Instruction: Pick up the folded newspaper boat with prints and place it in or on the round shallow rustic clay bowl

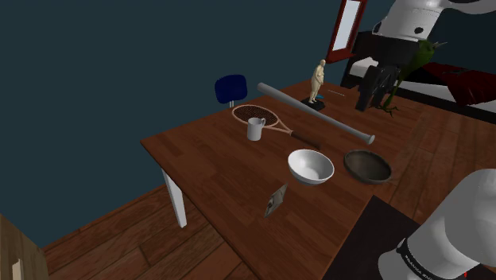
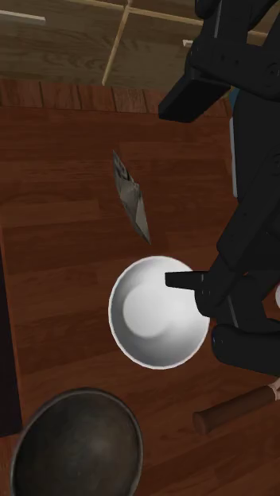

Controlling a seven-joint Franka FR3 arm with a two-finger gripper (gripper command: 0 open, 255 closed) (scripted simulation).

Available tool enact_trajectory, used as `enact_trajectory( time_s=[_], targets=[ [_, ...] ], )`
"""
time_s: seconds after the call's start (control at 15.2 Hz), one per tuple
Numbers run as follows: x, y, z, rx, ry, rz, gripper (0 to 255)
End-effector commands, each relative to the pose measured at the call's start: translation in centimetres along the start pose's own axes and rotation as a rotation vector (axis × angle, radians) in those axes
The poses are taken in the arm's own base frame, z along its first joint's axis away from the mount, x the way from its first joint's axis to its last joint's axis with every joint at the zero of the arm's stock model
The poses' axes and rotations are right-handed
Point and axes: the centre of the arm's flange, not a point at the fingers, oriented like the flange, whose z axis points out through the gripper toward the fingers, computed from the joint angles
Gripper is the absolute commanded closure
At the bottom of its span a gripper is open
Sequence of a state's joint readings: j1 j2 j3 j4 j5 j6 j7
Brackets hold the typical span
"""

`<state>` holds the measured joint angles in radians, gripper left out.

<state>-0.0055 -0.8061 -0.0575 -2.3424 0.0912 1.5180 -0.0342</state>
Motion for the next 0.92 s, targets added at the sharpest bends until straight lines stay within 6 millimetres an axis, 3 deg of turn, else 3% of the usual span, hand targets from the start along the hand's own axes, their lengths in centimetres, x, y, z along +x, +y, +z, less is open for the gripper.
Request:
enact_trajectory(
  time_s=[0.0, 0.86],
  targets=[
    [0.0, 0.0, 0.0, 0.0, 0.0, 0.0, 0],
    [4.5, -7.3, 15.4, -0.066, 0.0, 0.527, 0]
  ],
)
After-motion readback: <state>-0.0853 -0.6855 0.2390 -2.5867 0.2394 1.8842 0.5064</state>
